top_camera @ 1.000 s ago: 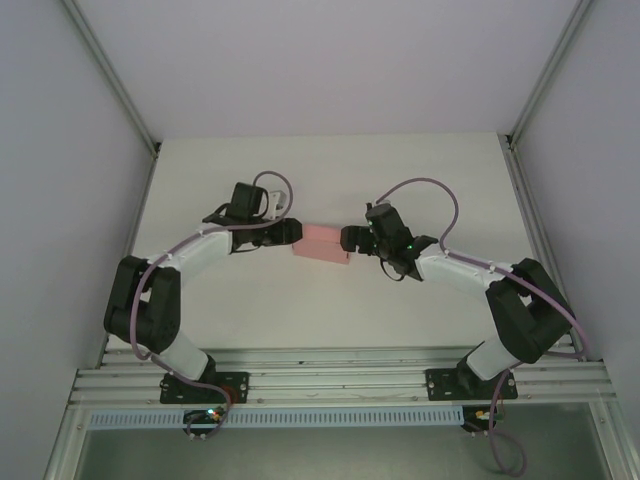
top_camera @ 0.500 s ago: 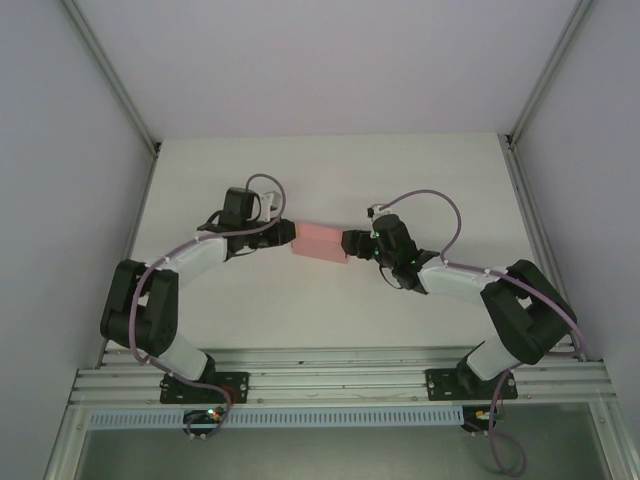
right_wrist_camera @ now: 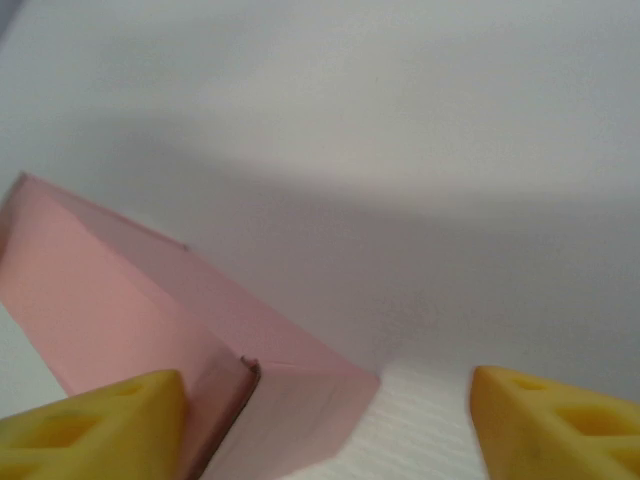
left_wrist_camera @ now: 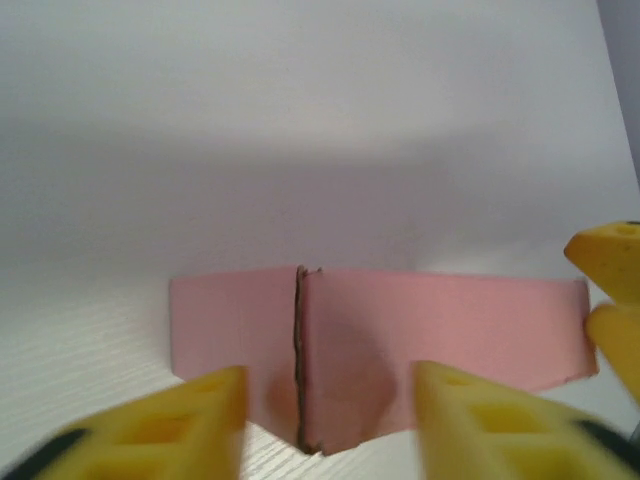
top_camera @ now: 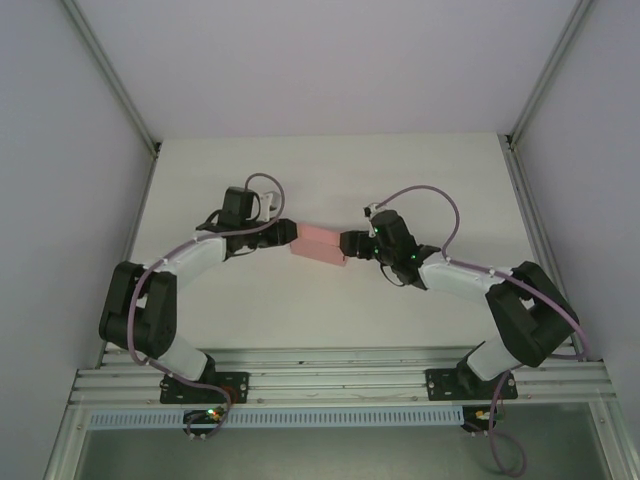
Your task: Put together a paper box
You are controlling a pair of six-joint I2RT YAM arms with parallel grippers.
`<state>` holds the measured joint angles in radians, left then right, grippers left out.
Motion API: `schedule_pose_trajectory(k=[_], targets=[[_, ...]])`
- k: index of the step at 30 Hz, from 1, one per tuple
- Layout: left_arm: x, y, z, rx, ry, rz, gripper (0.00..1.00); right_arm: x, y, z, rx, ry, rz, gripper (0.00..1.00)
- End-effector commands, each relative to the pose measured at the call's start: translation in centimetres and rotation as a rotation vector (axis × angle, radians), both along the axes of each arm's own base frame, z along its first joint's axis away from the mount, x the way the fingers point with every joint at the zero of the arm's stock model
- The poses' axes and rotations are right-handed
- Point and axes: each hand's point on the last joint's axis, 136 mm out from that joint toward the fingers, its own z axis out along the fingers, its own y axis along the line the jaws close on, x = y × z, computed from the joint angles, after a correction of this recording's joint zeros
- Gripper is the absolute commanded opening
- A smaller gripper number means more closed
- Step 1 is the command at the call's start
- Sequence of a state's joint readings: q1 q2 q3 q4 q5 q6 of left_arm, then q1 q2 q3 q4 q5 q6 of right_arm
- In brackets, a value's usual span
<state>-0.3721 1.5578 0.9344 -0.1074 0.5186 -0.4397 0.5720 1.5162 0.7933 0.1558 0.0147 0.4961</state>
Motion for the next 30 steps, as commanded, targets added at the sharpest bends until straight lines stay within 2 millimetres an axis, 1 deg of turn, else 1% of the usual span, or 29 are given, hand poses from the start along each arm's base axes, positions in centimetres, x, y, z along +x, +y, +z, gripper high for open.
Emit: schedule_pose_trajectory(k=[1, 3, 4, 5, 6, 7, 8, 10, 12, 13, 15, 18, 21, 23, 25, 28, 30], targets=[[1.4, -0.1, 3.2, 0.007, -0.051, 0.0, 0.64, -0.5, 0.5, 0.8, -0.091, 0.062, 0.084, 0.87], [2.2, -0.3, 4.9, -0.001, -0.084, 0.001, 0.81, 0.6, 0.9, 2.2, -0.111, 0.053, 0.099, 0.9], [2.5, -0.4, 5.8, -0.001, -0.1, -0.001, 0.97, 1.3, 1.0, 3.1, -0.122, 0.048, 0.097, 0.93], [2.8, -0.3, 6.5, 0.006, -0.115, 0.002, 1.0, 1.8, 1.2, 3.9, -0.129, 0.04, 0.102, 0.94], [2.9, -0.2, 7.0, 0.015, -0.126, 0.005, 1.0, 2.1, 1.7, 4.6, -0.133, 0.026, 0.129, 0.97], [3.1, 0.2, 7.4, 0.034, -0.138, 0.016, 1.0, 2.2, 2.5, 5.3, -0.134, 0.007, 0.182, 1.0], [3.1, 0.6, 7.6, 0.055, -0.144, 0.031, 1.0, 2.0, 3.4, 5.7, -0.13, -0.006, 0.252, 1.0], [3.2, 2.2, 7.4, 0.118, -0.146, 0.08, 1.0, 1.0, 5.4, 6.2, -0.134, -0.032, 0.445, 1.0], [3.2, 4.3, 6.8, 0.187, -0.142, 0.144, 1.0, -0.6, 6.9, 5.9, -0.144, -0.024, 0.623, 1.0], [3.1, 5.6, 6.4, 0.22, -0.138, 0.177, 1.0, -1.2, 7.5, 5.7, -0.16, -0.023, 0.696, 1.0], [2.8, 7.9, 5.6, 0.266, -0.122, 0.24, 1.0, -1.4, 7.8, 5.0, -0.218, -0.034, 0.769, 1.0], [2.0, 11.2, 3.9, 0.311, -0.084, 0.33, 1.0, -0.8, 7.9, 3.8, -0.314, -0.029, 0.824, 1.0], [0.9, 13.5, 2.2, 0.328, -0.037, 0.395, 1.0, -0.3, 8.1, 2.4, -0.378, 0.002, 0.854, 1.0], [0.4, 14.5, 1.5, 0.333, -0.016, 0.423, 1.0, -0.3, 8.5, 1.3, -0.419, 0.018, 0.881, 1.0], [0.0, 15.1, 1.0, 0.331, -0.004, 0.439, 1.0, -0.3, 8.6, -0.2, -0.478, 0.041, 0.909, 1.0], [-0.3, 15.1, 0.7, 0.318, 0.001, 0.435, 1.0, -0.2, 8.7, -2.1, -0.575, 0.075, 0.944, 0.99], [-0.5, 15.1, 0.5, 0.321, 0.008, 0.431, 1.0, 0.3, 8.7, -2.7, -0.631, 0.087, 0.943, 0.94]])
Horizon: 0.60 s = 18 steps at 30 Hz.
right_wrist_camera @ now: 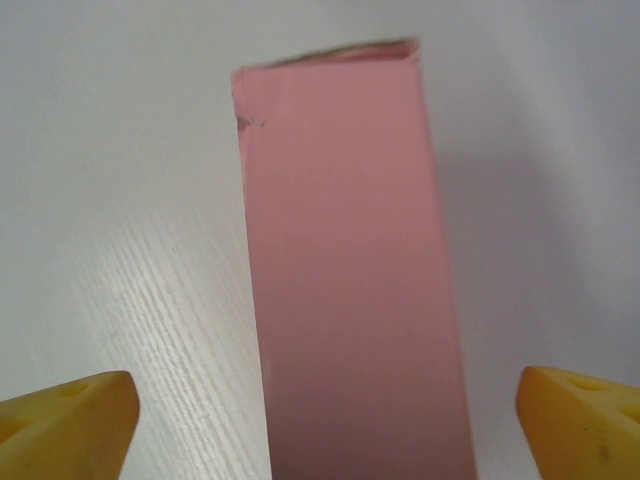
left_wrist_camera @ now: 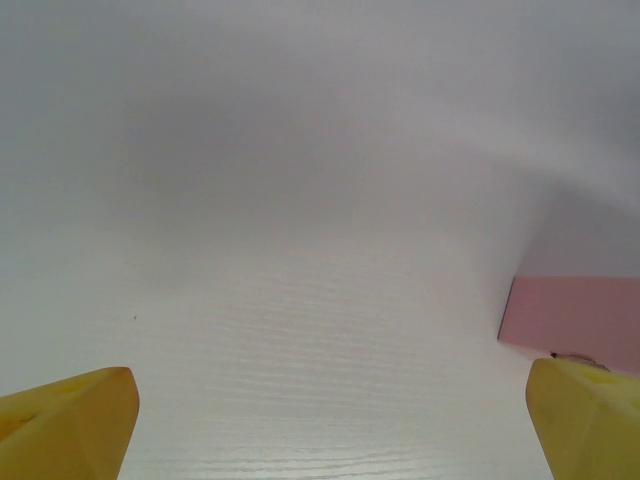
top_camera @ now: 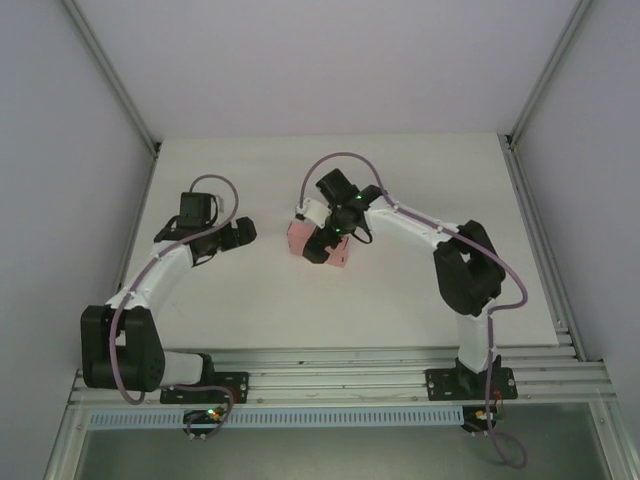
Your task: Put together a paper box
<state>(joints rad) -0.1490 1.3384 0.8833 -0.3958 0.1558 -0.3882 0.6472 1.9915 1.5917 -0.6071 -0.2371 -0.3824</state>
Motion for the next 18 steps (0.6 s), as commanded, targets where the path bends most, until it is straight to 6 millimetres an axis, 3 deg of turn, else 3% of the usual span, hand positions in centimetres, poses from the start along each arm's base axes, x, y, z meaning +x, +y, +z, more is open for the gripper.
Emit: schedule_pose_trajectory(k=[1, 4, 8, 13, 18], targets=[[-0.3, 0.3, 0.5, -0.005, -0.011, 0.014, 1.0, -0.2, -1.2, -1.7, -0.161, -0.009, 0.043, 0.91], [-0.5, 0.3, 0.3, -0.01, -0.006, 0.012, 1.0, 0.5, -1.1, -1.4, -0.194, -0.033, 0.045, 0.75], [-1.0, -0.3, 0.4, -0.042, -0.009, -0.011, 1.0, 0.9, -1.6, -1.1, -0.25, -0.064, 0.071, 0.47], [-1.5, 0.0, 1.3, -0.034, -0.046, 0.0, 1.0, 1.3, -2.6, 0.3, -0.343, -0.143, 0.105, 0.42], [-2.0, 0.4, 2.0, -0.025, -0.073, 0.01, 1.0, 4.8, -3.6, 2.9, -0.507, -0.495, 0.124, 0.36]])
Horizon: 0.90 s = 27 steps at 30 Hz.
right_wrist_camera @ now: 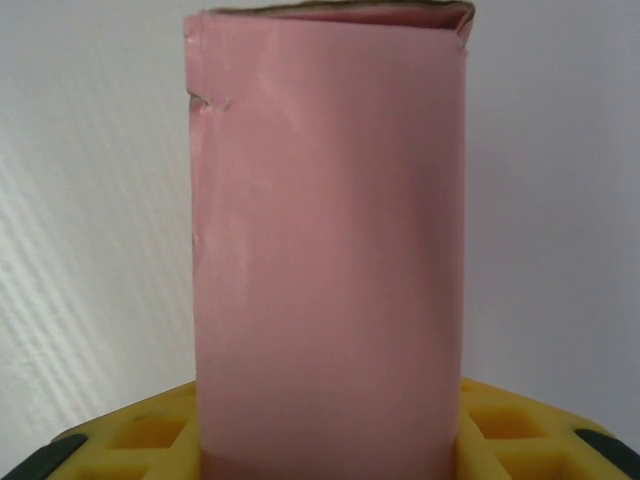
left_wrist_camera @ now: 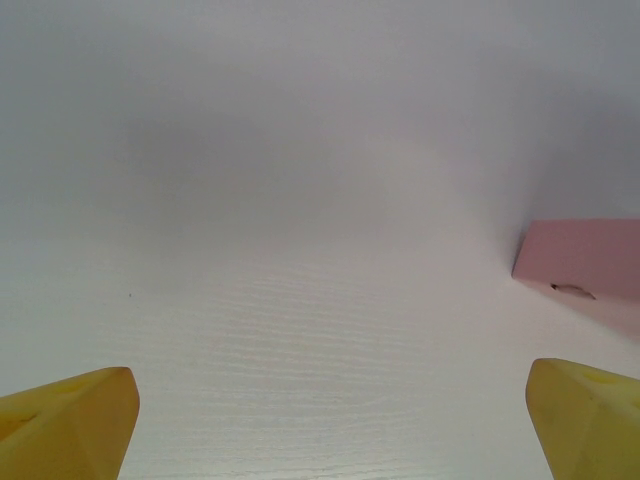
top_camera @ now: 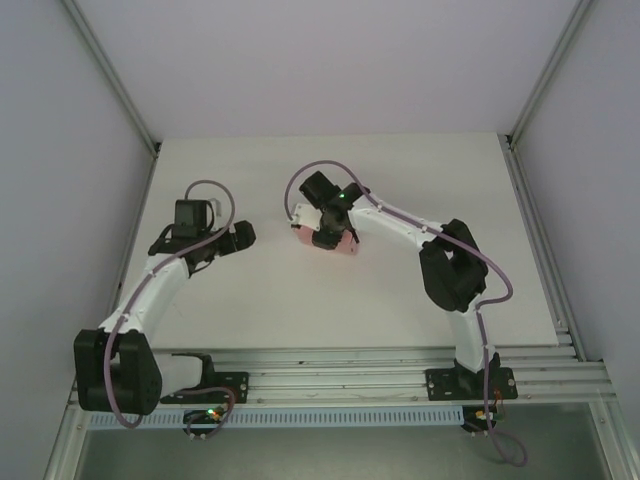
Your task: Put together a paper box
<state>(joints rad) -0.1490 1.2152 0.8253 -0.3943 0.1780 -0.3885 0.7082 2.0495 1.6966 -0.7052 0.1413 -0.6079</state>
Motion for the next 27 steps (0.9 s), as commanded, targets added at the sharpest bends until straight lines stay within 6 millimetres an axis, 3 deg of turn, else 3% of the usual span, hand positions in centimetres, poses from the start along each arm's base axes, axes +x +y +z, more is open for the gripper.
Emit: schedule_pose_trajectory(k=[1, 4, 7, 13, 16, 21, 27], targets=[[-0.4, 0.6, 0.3, 0.003, -0.011, 0.027, 1.0, 2.8, -1.2, 3.2, -0.172, -0.32, 0.104, 0.35], [-0.6, 0.6, 0.4, 0.001, -0.013, 0.03, 1.0, 4.3, -1.3, 1.9, -0.272, -0.506, 0.236, 0.34], [-0.7, 0.7, 0.3, -0.002, -0.012, 0.035, 1.0, 4.3, -1.7, -0.3, -0.33, -0.537, 0.293, 0.37], [-0.7, 0.8, 0.6, 0.007, -0.014, 0.032, 1.0, 1.4, -2.0, -2.4, -0.214, -0.449, 0.313, 0.41], [-0.7, 0.8, 0.9, 0.011, -0.017, 0.031, 1.0, 0.6, -2.6, -2.9, -0.204, -0.42, 0.307, 0.51], [-0.8, 1.0, 1.0, 0.017, -0.023, 0.033, 1.0, -0.5, -3.3, -3.0, -0.159, -0.375, 0.275, 0.65], [-0.9, 1.1, 1.5, 0.028, -0.038, 0.027, 1.0, -3.1, -3.1, -0.8, -0.043, -0.278, 0.255, 0.89]])
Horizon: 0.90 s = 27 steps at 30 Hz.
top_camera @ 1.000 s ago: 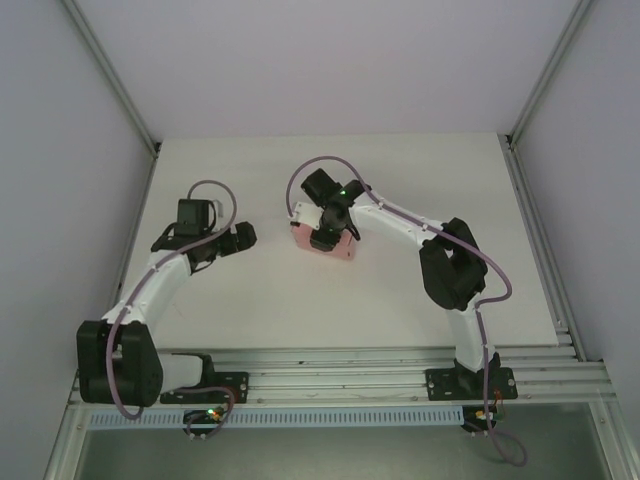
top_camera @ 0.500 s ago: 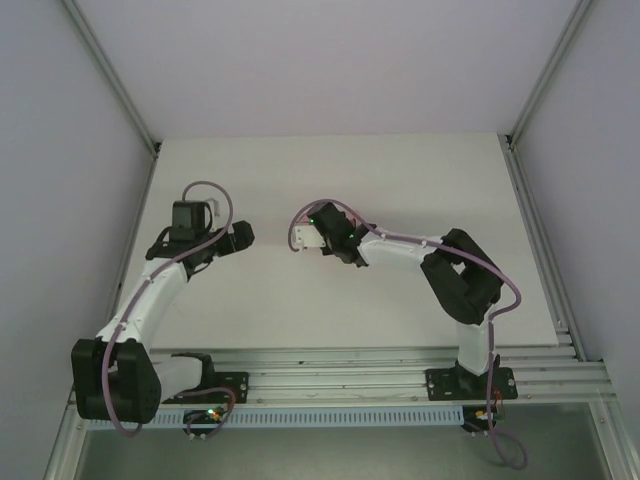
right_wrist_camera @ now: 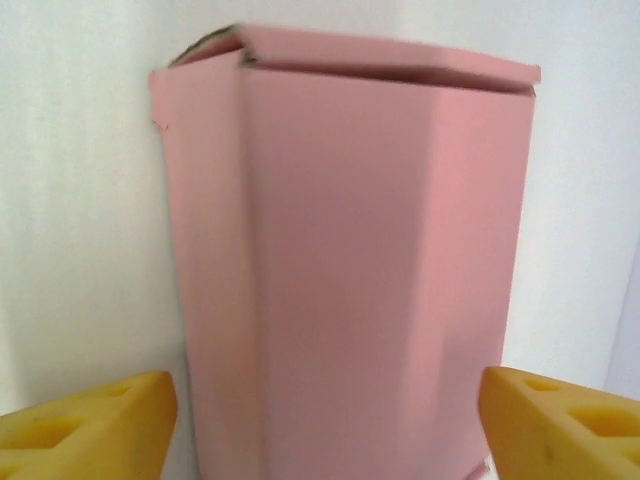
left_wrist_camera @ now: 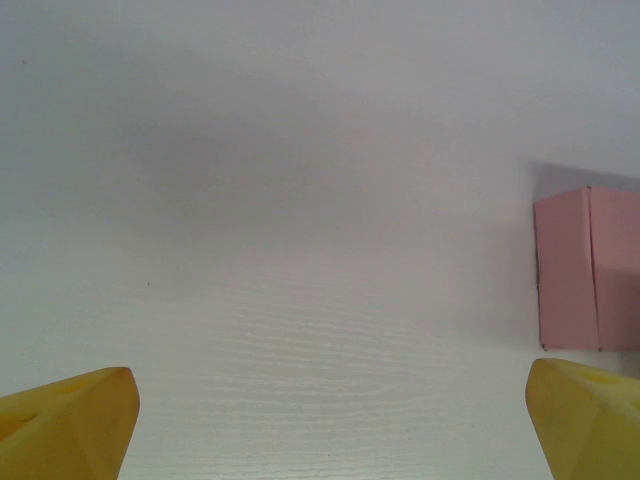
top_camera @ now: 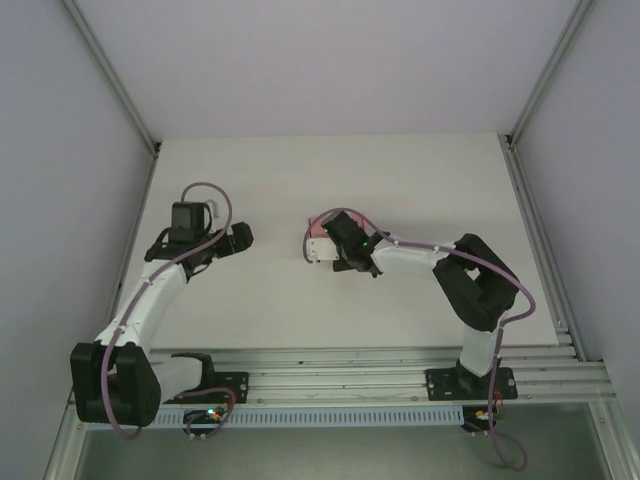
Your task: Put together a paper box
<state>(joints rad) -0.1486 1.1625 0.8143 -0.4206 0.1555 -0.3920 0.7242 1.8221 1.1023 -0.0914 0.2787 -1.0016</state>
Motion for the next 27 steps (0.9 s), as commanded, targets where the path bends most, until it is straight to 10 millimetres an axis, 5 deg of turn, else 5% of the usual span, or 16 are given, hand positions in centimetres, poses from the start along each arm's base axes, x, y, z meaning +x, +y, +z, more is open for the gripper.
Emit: schedule_pose_trajectory(k=[1, 5, 7, 9, 12, 16, 18, 22, 27], targets=[[-0.1, 0.6, 0.9, 0.02, -0.022, 0.009, 1.0, -2.3, 0.4, 3.1, 0.102, 0.097, -0.01, 0.98], [0.4, 0.9, 1.9, 0.045, -0.043, 0.01, 1.0, -4.8, 1.0, 7.2, 0.26, 0.197, -0.031, 1.0], [1.0, 1.1, 2.9, 0.055, -0.076, 0.018, 1.0, -3.9, 0.4, 10.3, 0.398, 0.165, -0.142, 1.0], [1.9, 1.5, 4.1, 0.074, -0.128, 0.034, 1.0, -2.0, -1.8, 13.5, 0.564, 0.125, -0.333, 1.0], [3.4, 3.0, 5.2, 0.167, -0.211, 0.072, 1.0, 0.9, -8.4, 16.0, 0.855, 0.126, -0.738, 1.0], [5.0, 5.7, 5.1, 0.34, -0.307, 0.125, 1.0, 2.1, -18.4, 13.5, 1.083, 0.099, -1.157, 1.0], [5.5, 6.9, 4.0, 0.422, -0.33, 0.146, 1.0, 2.3, -21.3, 12.1, 1.117, 0.012, -1.206, 1.0], [5.8, 8.4, 1.2, 0.496, -0.335, 0.146, 1.0, 2.1, -24.9, 9.9, 1.178, -0.193, -1.131, 1.0], [6.1, 8.8, -1.5, 0.486, -0.406, 0.165, 1.0, 1.9, -25.3, 7.3, 1.127, -0.263, -1.012, 1.0]])
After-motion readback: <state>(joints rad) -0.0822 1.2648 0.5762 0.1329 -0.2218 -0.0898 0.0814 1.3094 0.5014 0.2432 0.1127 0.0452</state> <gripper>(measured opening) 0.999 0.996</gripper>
